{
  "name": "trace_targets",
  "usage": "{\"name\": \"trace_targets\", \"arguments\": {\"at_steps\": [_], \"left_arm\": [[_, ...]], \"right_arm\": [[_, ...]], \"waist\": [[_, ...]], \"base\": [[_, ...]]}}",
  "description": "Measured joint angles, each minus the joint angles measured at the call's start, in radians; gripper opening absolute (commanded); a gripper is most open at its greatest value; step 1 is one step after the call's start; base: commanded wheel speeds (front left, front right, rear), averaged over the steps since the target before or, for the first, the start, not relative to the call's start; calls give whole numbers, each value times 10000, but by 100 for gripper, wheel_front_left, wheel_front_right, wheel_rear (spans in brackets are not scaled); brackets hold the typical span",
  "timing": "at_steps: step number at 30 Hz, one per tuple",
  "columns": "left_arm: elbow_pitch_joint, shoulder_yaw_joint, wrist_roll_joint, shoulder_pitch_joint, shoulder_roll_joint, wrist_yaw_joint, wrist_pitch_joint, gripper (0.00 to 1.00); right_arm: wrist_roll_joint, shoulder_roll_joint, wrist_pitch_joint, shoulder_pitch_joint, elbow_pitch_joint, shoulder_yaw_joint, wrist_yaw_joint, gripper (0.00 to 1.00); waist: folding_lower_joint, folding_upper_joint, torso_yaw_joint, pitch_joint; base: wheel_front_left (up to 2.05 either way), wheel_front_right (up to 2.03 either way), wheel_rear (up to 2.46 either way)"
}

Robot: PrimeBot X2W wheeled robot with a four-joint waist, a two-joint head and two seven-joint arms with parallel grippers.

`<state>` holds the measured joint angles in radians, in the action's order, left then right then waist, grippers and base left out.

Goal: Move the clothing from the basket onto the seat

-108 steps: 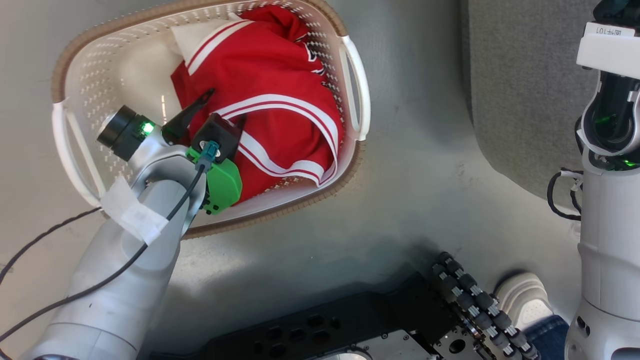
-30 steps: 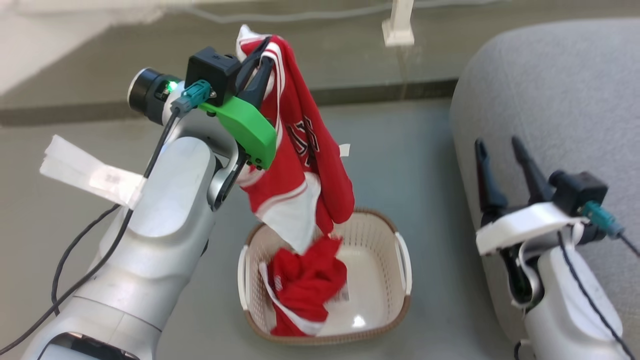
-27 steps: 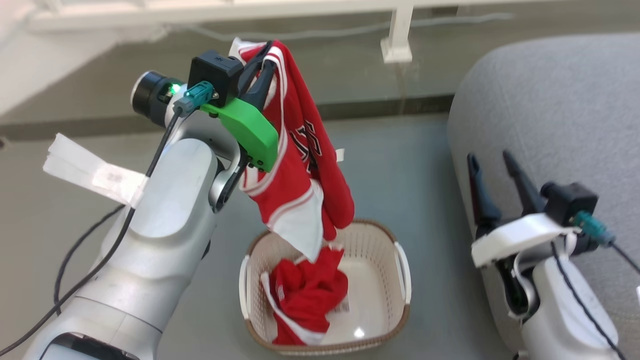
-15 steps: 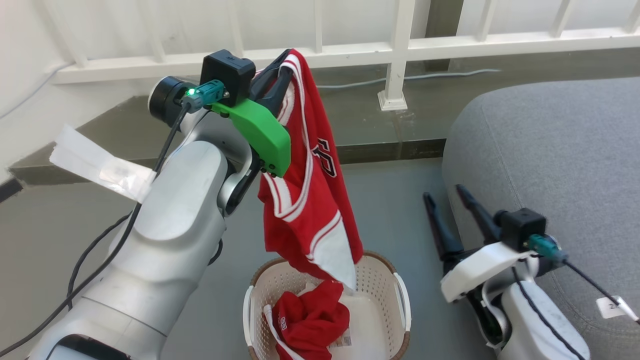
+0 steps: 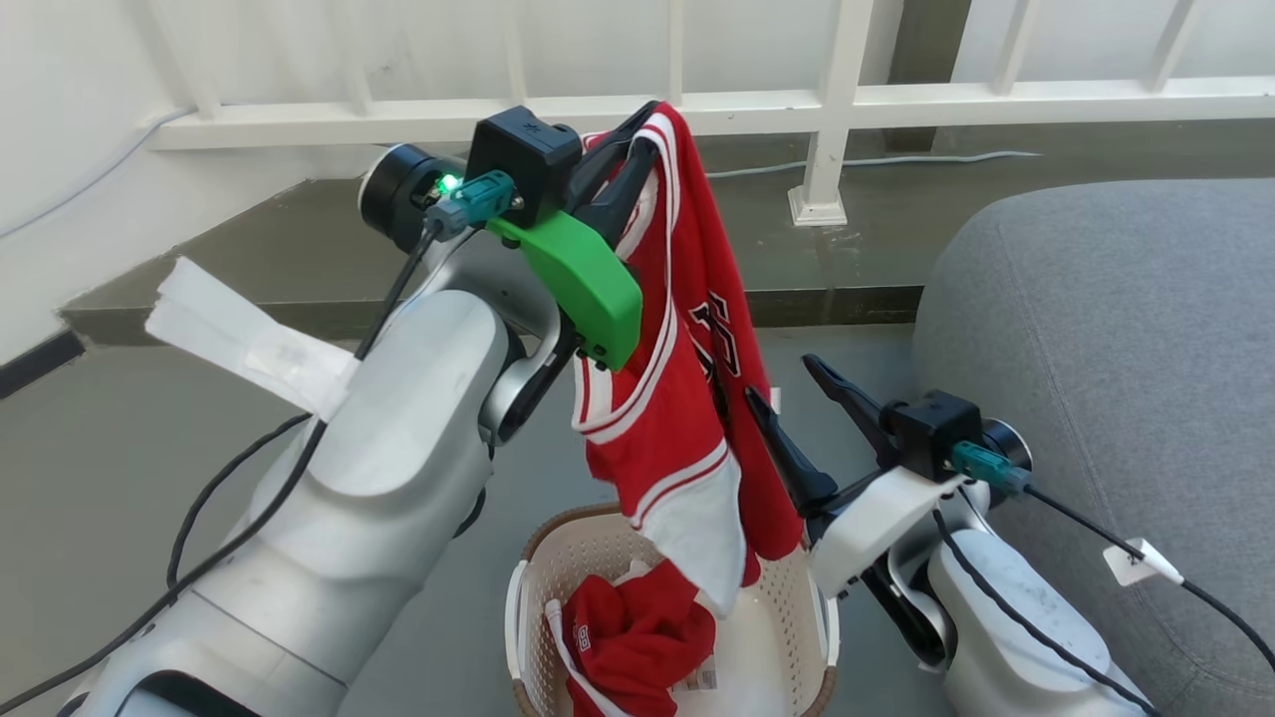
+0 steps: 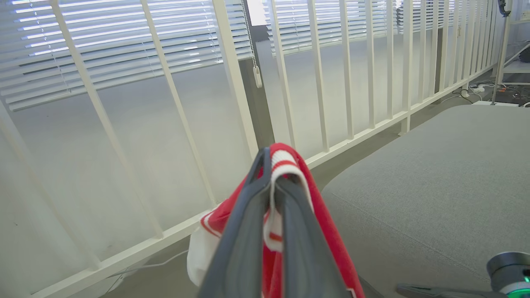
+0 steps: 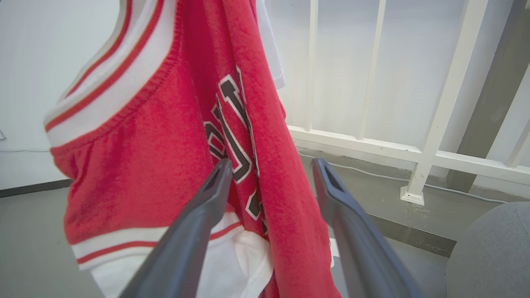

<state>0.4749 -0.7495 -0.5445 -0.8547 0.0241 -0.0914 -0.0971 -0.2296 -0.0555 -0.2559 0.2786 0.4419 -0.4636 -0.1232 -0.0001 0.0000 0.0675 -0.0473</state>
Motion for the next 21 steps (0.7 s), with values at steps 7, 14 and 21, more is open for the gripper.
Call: {"name": "trace_targets", "arguments": {"at_steps": [7,14,21], "left_arm": [[-564,-458,-71,-1,8,132,10,0],[-1106,-788,-174,-6,10,274,65,0],[-1415,-984,-407,-6,15,493,140,0]], "right_arm": [[-86,-17,2,320,389,-244,0,100],[-69,-21,2,656,794,-360,0,100],[-13,-29,2,941,1206,-510,0,100]], "waist": [[0,0,78,21],[0,0,82,48],[0,0,92,94]], "base": [[0,0,0],[0,0,0],[0,0,0]]}}
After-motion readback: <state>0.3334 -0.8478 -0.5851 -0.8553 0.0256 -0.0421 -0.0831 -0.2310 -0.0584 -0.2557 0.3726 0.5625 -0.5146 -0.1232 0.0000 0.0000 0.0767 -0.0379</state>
